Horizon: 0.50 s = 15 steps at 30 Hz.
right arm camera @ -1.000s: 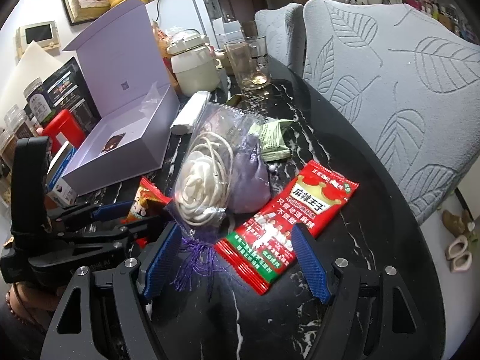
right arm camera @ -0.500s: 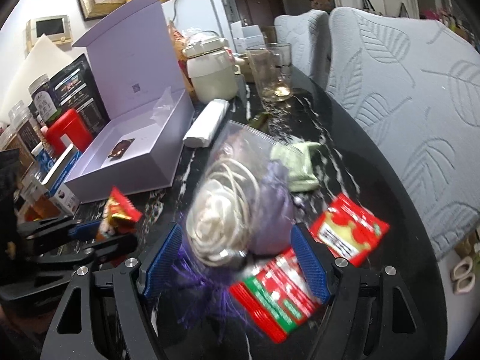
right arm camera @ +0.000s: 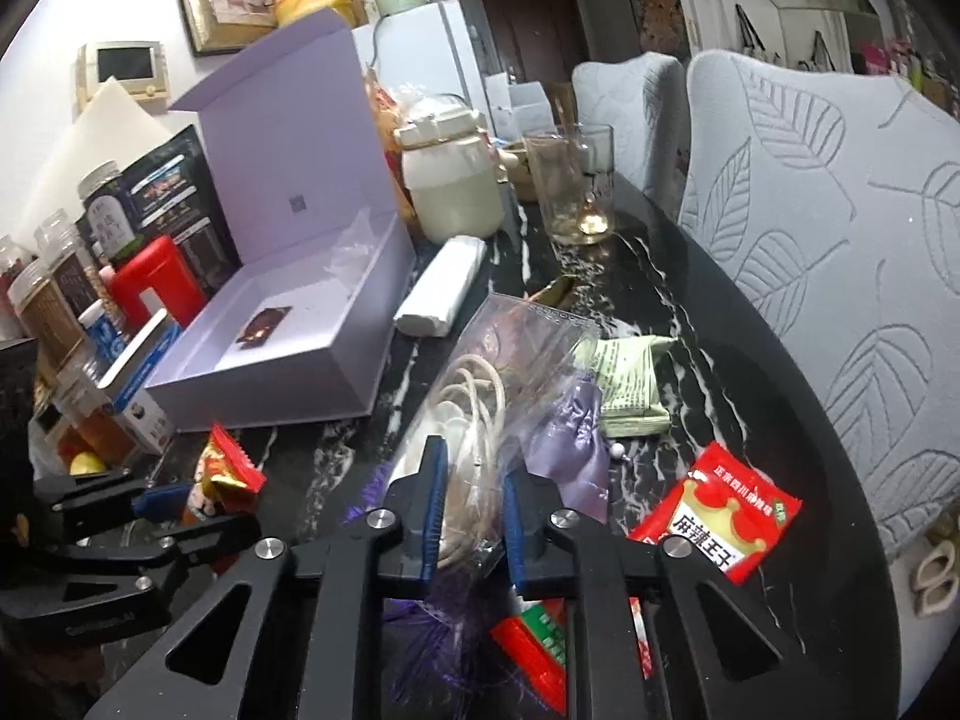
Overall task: Organize soft objects
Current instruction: 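Lift the snack packet with the left tool while the right tool grasps the clear bag of cable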
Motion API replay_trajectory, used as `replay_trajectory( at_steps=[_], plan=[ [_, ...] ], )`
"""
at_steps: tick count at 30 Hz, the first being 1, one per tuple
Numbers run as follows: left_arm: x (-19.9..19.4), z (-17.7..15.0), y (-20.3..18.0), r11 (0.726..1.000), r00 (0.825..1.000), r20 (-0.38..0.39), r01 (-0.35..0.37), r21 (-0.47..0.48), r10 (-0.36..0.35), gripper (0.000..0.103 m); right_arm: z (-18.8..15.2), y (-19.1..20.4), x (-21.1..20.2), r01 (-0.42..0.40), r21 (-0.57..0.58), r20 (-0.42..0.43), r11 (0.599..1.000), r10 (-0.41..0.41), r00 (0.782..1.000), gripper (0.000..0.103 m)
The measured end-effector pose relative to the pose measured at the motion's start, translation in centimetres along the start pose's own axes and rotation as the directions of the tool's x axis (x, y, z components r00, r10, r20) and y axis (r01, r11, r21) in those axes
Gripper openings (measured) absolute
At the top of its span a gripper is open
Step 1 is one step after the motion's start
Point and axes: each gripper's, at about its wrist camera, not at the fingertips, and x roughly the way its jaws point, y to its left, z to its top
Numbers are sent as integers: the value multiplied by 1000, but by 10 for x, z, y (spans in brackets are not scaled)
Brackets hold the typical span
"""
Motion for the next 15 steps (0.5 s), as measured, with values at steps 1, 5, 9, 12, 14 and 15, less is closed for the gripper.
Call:
replay_trajectory(
  at_steps=[1, 5, 9, 12, 14, 15],
  plan=[
    [-2, -1, 0, 1000, 1000, 2, 1, 0, -1, 34, -1, 1, -3, -8, -1, 3, 1000, 8, 1000, 15],
    [-9, -4, 0, 1000, 1000, 14, 2, -2, -2, 34, -4, 5, -17, -31, 14, 20, 999, 31, 999, 14],
    [-18, -8, 1, 1000, 1000, 28, -2, -1, 2, 34, -8, 11, -32, -10, -9, 34, 1000, 10, 999, 13],
    [-26, -12, 1, 1000, 999, 38, -3, -3, 3, 34, -13, 18, -40, 7, -42, 35, 999, -5, 999, 13],
    [-31, -15, 2, 1000, 999, 45, -3, -6, 3, 34, -18, 23, -47, 17, -60, 38, 998, -15, 999, 13],
    [-34, -16, 2, 1000, 999, 47, -3, -8, 3, 34, -20, 25, -49, 19, -63, 39, 998, -17, 999, 13]
  ],
)
